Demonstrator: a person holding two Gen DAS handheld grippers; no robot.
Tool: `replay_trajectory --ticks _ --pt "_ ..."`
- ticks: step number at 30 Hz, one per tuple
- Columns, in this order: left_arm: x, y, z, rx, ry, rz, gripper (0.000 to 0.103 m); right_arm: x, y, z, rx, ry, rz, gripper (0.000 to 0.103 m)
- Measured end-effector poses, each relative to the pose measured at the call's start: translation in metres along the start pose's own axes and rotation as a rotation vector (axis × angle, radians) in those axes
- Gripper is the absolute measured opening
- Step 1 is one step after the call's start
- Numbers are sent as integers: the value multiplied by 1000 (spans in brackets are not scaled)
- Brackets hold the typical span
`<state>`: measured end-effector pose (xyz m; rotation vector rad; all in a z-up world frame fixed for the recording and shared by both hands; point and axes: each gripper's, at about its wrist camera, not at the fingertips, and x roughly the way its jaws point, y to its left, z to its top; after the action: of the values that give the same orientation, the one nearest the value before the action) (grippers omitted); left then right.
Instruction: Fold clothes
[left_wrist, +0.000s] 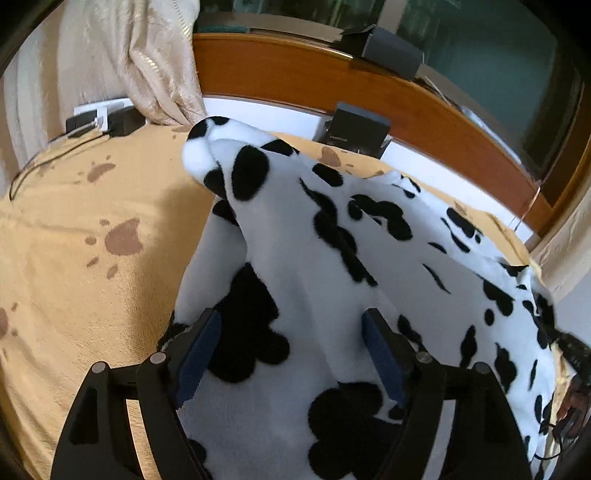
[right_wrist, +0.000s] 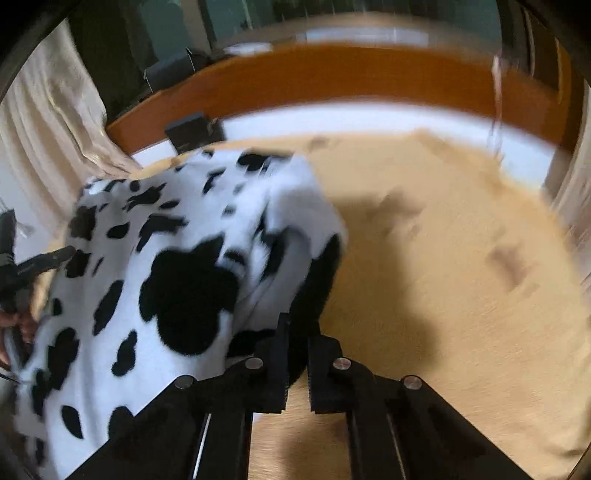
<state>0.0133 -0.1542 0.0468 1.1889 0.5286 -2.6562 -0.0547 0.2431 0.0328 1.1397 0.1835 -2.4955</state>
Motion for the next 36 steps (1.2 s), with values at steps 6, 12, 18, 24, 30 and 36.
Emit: replay_trajectory --ticks 6,12,18,24,30,36 --pt "4 -6 -3 27 -9 12 83 -67 25 38 -281 -283 -504 8" --pt "4 -6 -5 45 -4 6 84 -59 31 43 -382 -312 -710 9" --pt "-5 -1 -9 54 13 -39 84 -35 -27 22 -112 -122 -359 29" --pt "-22 10 -18 68 32 -39 84 -40 -86 -21 225 -55 -13 80" --pt "-33 30 -35 57 51 -23 84 -27 -92 -49 394 0 207 80" --pt "-39 56 -53 13 84 13 84 15 -74 -37 419 45 198 61"
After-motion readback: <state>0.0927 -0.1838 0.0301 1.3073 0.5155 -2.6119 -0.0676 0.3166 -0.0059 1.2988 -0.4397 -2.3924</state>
